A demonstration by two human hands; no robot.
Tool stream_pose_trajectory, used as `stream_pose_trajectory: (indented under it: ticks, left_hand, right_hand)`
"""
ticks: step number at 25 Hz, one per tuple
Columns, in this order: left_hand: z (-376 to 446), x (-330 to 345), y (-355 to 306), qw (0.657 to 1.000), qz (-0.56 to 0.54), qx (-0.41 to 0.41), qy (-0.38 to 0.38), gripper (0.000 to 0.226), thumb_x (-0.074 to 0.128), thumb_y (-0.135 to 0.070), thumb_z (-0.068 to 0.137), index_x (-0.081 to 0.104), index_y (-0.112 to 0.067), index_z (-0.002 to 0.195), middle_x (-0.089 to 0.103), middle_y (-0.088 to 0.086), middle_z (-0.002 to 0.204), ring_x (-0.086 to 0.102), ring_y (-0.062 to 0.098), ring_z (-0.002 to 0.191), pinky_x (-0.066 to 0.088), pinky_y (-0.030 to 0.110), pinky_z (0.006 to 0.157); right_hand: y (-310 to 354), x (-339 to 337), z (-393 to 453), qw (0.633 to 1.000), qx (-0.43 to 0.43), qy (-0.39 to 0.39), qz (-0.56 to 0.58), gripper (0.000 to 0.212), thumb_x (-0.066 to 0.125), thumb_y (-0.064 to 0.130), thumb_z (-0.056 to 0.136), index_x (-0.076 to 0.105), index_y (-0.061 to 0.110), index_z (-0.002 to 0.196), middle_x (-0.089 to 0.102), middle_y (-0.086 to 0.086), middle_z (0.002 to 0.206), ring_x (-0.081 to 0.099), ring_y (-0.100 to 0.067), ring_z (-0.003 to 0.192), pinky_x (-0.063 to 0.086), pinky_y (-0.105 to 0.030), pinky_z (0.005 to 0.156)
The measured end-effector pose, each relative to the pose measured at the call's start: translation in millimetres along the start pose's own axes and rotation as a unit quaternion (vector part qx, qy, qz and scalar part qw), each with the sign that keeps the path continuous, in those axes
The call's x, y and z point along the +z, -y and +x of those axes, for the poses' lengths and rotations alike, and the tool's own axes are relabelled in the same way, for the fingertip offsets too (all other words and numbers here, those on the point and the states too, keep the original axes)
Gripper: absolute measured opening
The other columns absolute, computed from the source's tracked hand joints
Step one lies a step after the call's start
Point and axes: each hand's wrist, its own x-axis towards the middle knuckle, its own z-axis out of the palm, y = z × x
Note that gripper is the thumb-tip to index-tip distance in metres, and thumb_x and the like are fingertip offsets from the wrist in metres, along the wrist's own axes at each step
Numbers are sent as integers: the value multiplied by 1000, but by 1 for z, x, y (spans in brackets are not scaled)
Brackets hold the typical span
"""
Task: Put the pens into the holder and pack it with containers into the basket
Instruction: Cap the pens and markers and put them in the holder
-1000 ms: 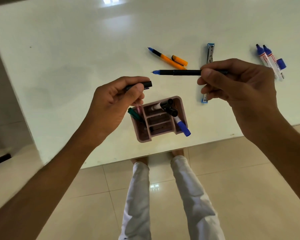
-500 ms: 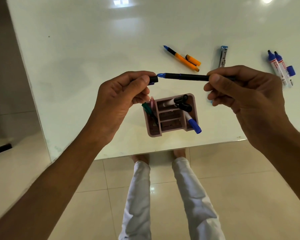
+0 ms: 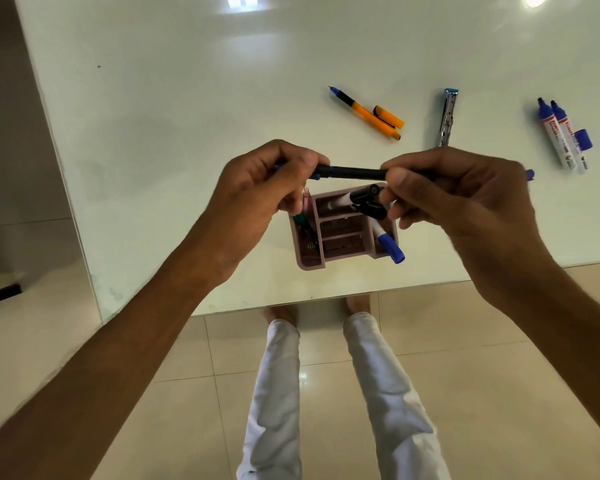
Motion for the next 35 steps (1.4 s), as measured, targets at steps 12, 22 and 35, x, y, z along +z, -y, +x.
stream_pose_trajectory:
  ticks: [12, 22, 35]
  left_hand:
    - [-2, 6, -1, 998, 2, -16, -55, 36, 48, -15, 111, 48, -18, 75, 61, -6, 75, 41, 8, 52, 37, 25, 56]
    - [-32, -28, -8, 858, 504, 100, 13, 24, 45, -41, 111, 48, -23, 96, 48, -8, 60, 48, 12, 52, 35, 30, 52]
    - [-15, -27, 1, 914, 397, 43, -75, 22, 63, -48, 102, 63, -32, 116, 71, -10, 79, 68, 10, 75, 48, 16, 66]
  right_hand:
    - [-2, 45, -18, 968, -82, -31, -236, 25, 48, 33, 111, 70, 20, 110, 68, 3, 103, 65, -5, 84, 54, -16, 71]
    - [-6, -53, 27, 930, -14, -274, -243, 24, 54, 35, 93, 70, 35, 111, 65, -6, 123, 62, -6, 89, 59, -50, 76]
    - [-63, -12, 116, 879, -66, -39, -471, 46, 65, 39, 95, 56, 22, 138, 54, -15, 129, 60, -29, 104, 54, -40, 81]
